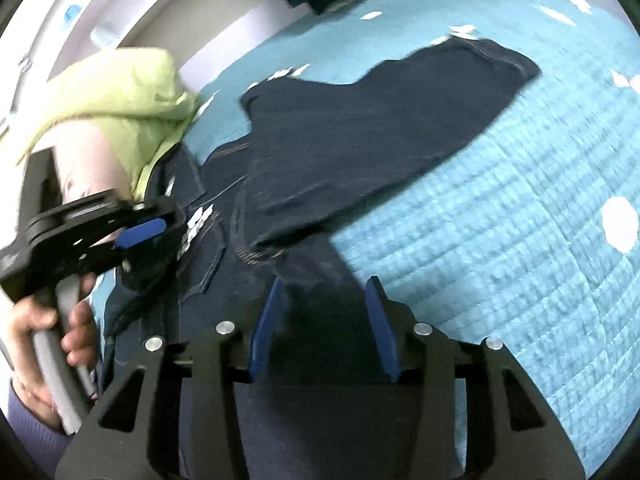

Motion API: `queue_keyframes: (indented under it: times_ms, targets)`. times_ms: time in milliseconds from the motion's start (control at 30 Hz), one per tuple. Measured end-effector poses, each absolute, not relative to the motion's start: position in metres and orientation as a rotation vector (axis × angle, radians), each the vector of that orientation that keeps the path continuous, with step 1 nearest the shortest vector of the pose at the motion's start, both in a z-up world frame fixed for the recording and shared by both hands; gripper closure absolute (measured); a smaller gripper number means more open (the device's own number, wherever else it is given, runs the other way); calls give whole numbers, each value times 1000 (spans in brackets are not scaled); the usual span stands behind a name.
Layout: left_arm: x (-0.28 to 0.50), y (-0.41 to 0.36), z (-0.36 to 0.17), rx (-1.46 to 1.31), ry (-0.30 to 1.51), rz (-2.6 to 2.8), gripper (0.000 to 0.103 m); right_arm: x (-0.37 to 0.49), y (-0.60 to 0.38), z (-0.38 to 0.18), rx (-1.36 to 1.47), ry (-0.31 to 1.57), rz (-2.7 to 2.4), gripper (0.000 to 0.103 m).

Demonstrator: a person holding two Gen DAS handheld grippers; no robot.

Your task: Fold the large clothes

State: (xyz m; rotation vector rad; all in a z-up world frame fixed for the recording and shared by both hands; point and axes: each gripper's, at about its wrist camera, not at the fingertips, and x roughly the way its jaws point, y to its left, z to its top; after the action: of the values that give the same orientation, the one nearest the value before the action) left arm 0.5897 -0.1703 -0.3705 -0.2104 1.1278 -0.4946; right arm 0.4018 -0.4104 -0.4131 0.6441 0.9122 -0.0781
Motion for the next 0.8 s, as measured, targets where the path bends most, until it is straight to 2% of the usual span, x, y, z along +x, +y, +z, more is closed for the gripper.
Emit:
queue_keyframes:
  times_ms: [133,267,300,367,467,567,700,800]
  targets:
    - [585,-144,-331,-343,991,-588,60,400,-424,-414,666,900,-111,60]
    - [588,-113,-312,-392,936,-488,42,401,-437,-413,678,880,-132,60]
    - [590,-113,-313,-340,945,-439,41,402,-442,-411,682,873,-142,60]
    - [594,-108,-328,-261,959,-337,41,400,-452,-410,702,853,-161,60]
    - [606,-105,-383,-270,1175,-294,41,397,-469,-407,745,811,-195,59]
    - [602,-124,-426,-234,1267,-310,41,395,-489,-407,799,768,-241,57]
    - [593,-155,-433,-87,1217,-297,35,403,-524,-414,899,713,-312,56]
    - [591,-159,-429,-87,1197,-328,35,415,-549,-420,934,682,-361,56]
